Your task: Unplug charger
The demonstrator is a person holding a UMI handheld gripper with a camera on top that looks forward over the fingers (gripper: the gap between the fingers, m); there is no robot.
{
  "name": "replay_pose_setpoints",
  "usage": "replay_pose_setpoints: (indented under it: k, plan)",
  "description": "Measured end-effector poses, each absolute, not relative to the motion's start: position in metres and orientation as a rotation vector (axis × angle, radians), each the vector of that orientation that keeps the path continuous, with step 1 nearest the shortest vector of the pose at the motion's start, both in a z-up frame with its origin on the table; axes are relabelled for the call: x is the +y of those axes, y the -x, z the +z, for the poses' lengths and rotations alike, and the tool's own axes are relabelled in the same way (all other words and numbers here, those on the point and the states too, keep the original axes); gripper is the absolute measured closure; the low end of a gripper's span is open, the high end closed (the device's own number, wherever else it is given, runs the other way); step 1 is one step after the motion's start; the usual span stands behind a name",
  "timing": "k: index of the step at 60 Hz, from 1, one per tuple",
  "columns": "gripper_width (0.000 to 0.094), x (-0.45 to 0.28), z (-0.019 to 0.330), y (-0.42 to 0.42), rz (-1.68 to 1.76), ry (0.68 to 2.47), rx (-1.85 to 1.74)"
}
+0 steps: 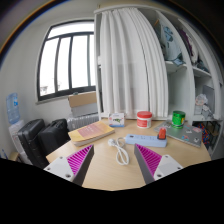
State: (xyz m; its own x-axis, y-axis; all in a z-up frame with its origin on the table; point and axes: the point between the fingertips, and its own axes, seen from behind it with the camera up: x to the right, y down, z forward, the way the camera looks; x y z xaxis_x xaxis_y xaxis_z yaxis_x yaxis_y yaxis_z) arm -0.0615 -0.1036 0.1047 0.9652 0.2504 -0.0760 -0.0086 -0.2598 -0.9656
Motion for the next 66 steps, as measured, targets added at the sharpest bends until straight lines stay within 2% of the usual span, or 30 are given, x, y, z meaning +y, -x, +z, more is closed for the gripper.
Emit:
replay_pose_setpoints:
  k: [7,19,25,30,34,39,42,50,55,60,63,66]
  plan:
    - [0.0105,-0.075,0.098,0.012,0.156,1.821,-0.059]
    - [0.0129,0.013,0.062,-0.094,-0.054,1.876,0.076]
    - [0.013,0.044,0.05,-0.116,-0.077,1.909,0.119]
    - [0.0172,0.066,0.045,-0.123,-0.085,1.926,0.122]
    - [0.0293,0.081,0.038,-0.122,-0.095,1.945,0.103]
    - [0.0637,0.09,0.029,-0.113,-0.046,1.992,0.098]
    - [0.0649,0.09,0.03,-0.115,-0.049,1.994,0.1]
    - [0.0782,0.089,0.031,-0.114,-0.036,1.982,0.098]
    - [0.08,0.09,0.033,-0.114,-0.004,1.97,0.104]
    - [0.0804,0.091,0.053,-0.109,-0.039,1.895,0.03]
    - [0.0804,0.085,0.097,-0.101,-0.053,1.757,-0.065]
    - [0.0804,0.069,0.161,-0.107,-0.058,1.619,-0.037]
